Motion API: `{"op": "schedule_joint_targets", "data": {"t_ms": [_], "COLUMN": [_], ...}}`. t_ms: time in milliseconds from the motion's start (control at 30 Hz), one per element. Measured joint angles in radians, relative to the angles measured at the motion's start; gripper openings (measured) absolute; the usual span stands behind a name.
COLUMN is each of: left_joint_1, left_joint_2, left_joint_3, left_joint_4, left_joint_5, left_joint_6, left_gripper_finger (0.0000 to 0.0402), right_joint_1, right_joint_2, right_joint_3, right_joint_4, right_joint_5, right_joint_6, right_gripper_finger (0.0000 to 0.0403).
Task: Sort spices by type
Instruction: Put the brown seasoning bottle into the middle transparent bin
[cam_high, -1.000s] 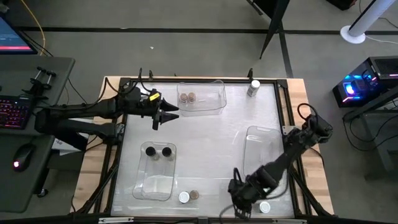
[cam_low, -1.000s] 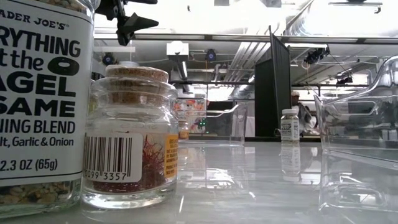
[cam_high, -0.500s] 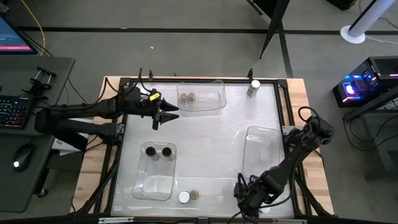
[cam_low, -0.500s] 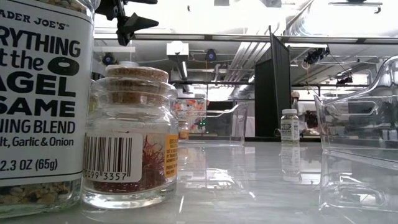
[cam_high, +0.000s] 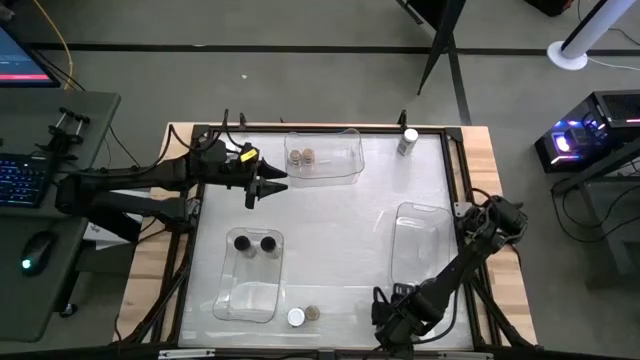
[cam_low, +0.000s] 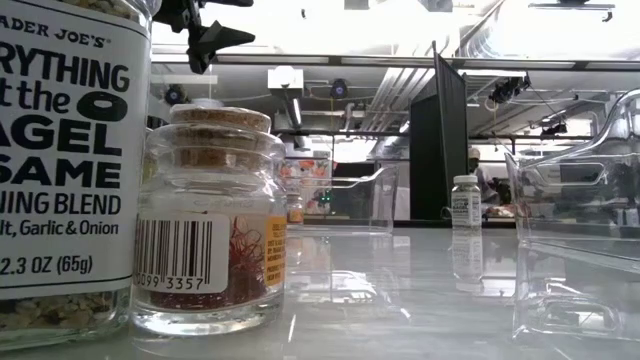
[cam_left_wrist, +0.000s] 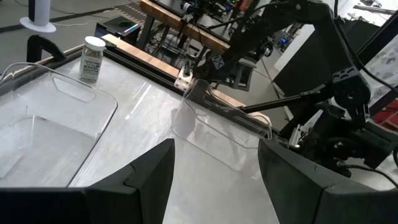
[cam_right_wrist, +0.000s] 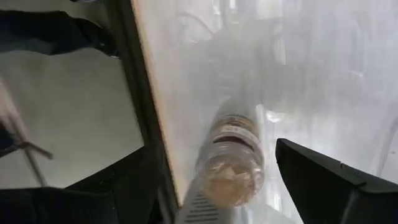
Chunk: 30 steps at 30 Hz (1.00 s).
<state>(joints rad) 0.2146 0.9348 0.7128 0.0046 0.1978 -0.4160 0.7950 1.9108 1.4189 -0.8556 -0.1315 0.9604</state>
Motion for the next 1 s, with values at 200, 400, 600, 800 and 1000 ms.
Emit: {"op": "schedule_joint_targets", "data": {"t_ms": [200, 400, 600, 800, 1000], "left_joint_1": [0.000, 0.000, 0.000, 0.000, 0.000], "left_joint_2": [0.000, 0.001, 0.001, 0.001, 0.001], "left_joint_3": [0.000, 0.000, 0.000, 0.000, 0.000], "left_joint_4": [0.000, -0.001, -0.001, -0.001, -0.001], "left_joint_5": [-0.001, -0.002, -0.004, -0.004, -0.004], "left_joint_6": [0.000, 0.000, 0.000, 0.000, 0.000], "left_gripper_finger": [0.0218, 0.0218, 0.0218, 0.0218, 0.0218], "right_joint_1": [0.013, 0.031, 0.032, 0.017, 0.012], "right_joint_2": [0.025, 0.030, 0.036, 0.032, 0.026], "right_joint_3": [0.005, 0.003, -0.001, 0.000, 0.010], "right_joint_4": [-0.007, 0.000, 0.000, -0.032, -0.072], "right_joint_5": [0.016, 0.023, -0.006, -0.003, 0.009], "right_joint_6": [-0.002, -0.001, 0.000, 0.007, 0.001], "right_gripper_finger": [0.0305, 0.0305, 0.0305, 0.0305, 0.0305]}}
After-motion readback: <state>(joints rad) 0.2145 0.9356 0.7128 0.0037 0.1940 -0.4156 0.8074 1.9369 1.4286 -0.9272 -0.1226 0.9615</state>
